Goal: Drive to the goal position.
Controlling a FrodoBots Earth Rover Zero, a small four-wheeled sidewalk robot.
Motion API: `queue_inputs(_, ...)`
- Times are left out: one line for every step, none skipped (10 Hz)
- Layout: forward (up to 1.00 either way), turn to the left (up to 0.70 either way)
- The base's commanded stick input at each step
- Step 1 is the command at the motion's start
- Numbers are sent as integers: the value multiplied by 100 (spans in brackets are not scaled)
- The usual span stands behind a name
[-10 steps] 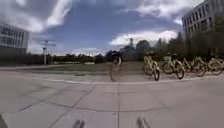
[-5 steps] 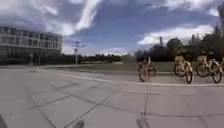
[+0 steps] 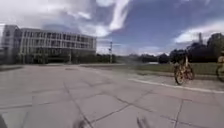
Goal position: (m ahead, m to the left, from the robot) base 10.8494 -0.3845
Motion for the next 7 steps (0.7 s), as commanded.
queue_inputs(0,100)
queue_inputs(0,100)
queue_inputs(78,22)
queue_inputs(100,0)
queue_inputs(100,0)
queue_inputs(100,0)
queue_inputs(100,0)
